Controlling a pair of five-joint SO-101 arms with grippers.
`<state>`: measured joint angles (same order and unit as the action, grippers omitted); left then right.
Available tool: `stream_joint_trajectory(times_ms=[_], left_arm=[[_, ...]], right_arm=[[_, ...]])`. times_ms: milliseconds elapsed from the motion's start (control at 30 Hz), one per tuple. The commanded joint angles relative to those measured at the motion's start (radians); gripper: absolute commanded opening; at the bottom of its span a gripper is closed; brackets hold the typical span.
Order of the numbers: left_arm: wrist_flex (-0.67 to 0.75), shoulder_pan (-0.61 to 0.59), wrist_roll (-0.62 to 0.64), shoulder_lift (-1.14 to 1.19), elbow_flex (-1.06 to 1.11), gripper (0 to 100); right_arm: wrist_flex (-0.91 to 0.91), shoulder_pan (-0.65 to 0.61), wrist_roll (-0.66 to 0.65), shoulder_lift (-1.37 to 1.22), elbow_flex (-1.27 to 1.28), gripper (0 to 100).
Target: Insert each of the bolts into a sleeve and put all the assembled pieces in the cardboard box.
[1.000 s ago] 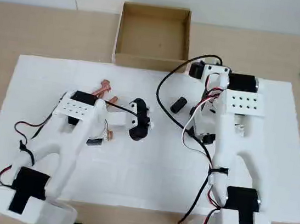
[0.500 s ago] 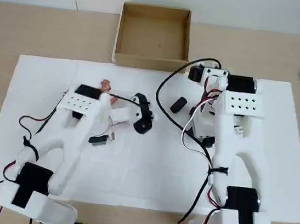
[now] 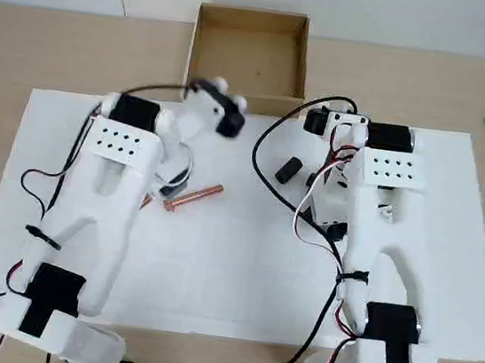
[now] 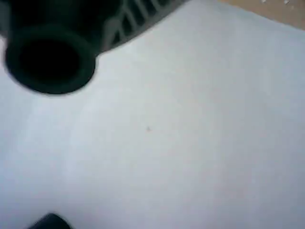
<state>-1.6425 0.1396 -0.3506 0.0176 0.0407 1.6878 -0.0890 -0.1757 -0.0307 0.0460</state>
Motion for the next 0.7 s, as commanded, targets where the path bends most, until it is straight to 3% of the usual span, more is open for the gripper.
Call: stream_joint_trajectory(times_ms=[0,233,467,667], left_arm=[[-0.003,-0.002,0.084,-0.015,-0.094,0],[0.009,-0.049,0.132,0.020,0.013,0],[0.193,-0.262,0.212,-0.035,0.194,0],[0.400,-0.302,0.222,-0.038,0.395,0]], right_arm=[[0.004,-0.001,0.000,0.053,-0.005,0.9],[0.005,0.002,0.000,0.056,-0.005,0.9],[0.005,-0.001,0.000,0.053,-0.005,0.9],[-0.008,-0.001,0.000,0.053,-0.003,0.9]])
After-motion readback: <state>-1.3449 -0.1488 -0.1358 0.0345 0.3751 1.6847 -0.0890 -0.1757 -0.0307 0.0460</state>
